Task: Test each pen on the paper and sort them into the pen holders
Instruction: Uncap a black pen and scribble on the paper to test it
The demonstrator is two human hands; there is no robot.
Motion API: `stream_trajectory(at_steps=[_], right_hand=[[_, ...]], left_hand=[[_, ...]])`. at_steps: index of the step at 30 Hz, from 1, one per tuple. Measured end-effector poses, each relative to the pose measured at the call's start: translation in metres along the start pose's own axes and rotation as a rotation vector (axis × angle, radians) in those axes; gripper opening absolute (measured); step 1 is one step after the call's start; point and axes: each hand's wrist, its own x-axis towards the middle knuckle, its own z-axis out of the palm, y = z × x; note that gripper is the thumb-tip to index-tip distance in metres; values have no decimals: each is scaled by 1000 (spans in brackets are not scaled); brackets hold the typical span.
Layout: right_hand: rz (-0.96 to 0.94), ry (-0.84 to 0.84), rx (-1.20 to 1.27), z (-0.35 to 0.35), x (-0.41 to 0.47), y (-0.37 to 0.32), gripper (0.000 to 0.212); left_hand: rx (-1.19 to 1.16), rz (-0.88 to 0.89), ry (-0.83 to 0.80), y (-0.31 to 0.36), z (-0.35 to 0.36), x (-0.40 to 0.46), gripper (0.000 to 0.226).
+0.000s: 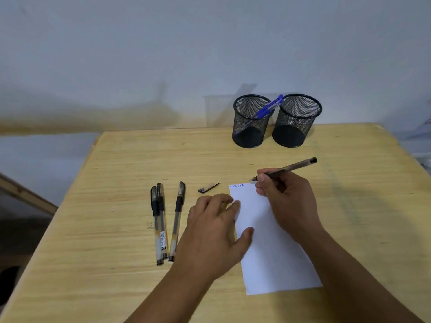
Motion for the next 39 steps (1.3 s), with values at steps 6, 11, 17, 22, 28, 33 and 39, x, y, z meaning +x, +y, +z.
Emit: stream_trajectory(at_steps=[6,11,17,22,28,33,39], right_hand=[[-28,-2,-11,4,8,1,12],[-57,48,-22,10,6,7,12],[-47,41,-64,11,14,9,10],[-31,26,-73,13,13,9,10],[-18,9,-104,14,11,8,10],[-24,11,-110,15,12,9,10],[-13,17,-98,14,11,9,12]], left_hand=[[-66,-1,56,-1,3,0,48],[-64,-12,29,-1,0,3,48],[-45,-26,-3,-1,-1,7,51],[-53,-37,5,-1,-1,7,54],[-42,-40,0,-1,1,7,55],[-41,-47,-12,-1,1,6,56],[-47,-55,-13,-1,1,7,57]])
